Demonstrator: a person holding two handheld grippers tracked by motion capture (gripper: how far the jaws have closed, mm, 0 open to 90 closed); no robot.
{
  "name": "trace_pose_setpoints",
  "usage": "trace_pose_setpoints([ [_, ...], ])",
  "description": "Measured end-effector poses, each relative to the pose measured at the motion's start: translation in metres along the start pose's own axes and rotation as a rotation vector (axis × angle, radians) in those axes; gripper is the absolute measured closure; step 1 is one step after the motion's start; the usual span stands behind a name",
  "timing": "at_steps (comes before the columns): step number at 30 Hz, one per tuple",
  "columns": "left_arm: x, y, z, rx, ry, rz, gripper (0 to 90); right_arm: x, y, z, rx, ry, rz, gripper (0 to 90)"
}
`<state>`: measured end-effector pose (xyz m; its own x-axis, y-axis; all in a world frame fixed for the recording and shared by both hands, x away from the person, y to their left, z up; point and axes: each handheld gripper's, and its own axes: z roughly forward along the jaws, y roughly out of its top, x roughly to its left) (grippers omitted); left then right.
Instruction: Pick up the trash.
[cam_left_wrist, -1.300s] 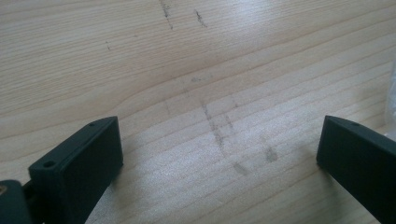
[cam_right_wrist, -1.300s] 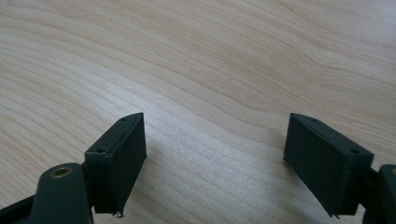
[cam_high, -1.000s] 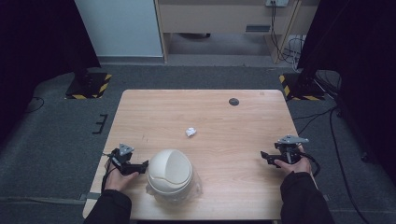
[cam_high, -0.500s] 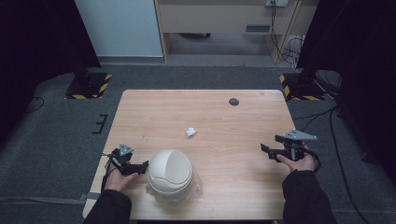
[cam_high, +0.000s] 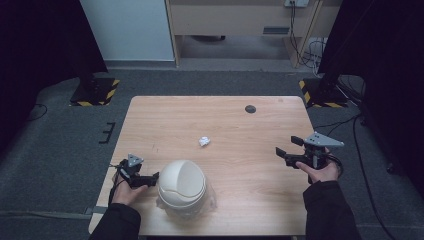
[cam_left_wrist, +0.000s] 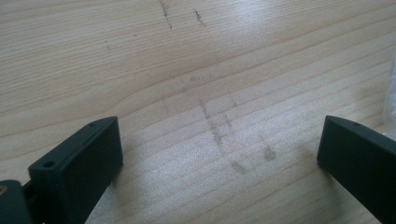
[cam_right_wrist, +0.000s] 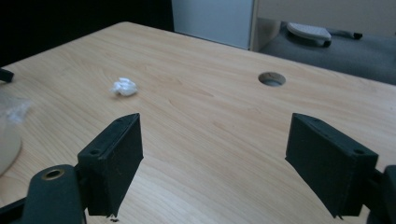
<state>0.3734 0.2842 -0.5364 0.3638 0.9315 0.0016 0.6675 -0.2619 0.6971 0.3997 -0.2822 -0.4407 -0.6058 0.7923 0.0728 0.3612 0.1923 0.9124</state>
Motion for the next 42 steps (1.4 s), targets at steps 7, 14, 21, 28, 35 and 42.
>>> trace_pose_setpoints([
  [7, 0.0, 0.0, 0.0, 0.0, 0.0, 0.0, 0.0, 0.013, 0.017, -0.002, -0.047, 0.035, -0.022, 17.8],
  [14, 0.0, 0.0, 0.0, 0.0, 0.0, 0.0, 0.0, 0.029, 0.035, 0.0, -0.081, 0.08, -0.059, 17.8],
  [21, 0.0, 0.0, 0.0, 0.0, -0.001, 0.0, 0.0, 0.049, 0.055, 0.001, -0.123, 0.135, -0.078, 17.3],
  [28, 0.0, 0.0, 0.0, 0.0, -0.001, 0.0, 0.0, 0.068, 0.071, 0.008, -0.153, 0.198, -0.072, 17.6],
  [35, 0.001, 0.0, 0.0, -0.001, -0.006, 0.004, 0.0, 0.088, 0.086, 0.019, -0.149, 0.249, -0.096, 17.8],
  [42, 0.001, 0.0, 0.0, -0.001, -0.007, 0.005, 0.0, 0.108, 0.098, 0.03, -0.132, 0.289, -0.126, 18.0],
])
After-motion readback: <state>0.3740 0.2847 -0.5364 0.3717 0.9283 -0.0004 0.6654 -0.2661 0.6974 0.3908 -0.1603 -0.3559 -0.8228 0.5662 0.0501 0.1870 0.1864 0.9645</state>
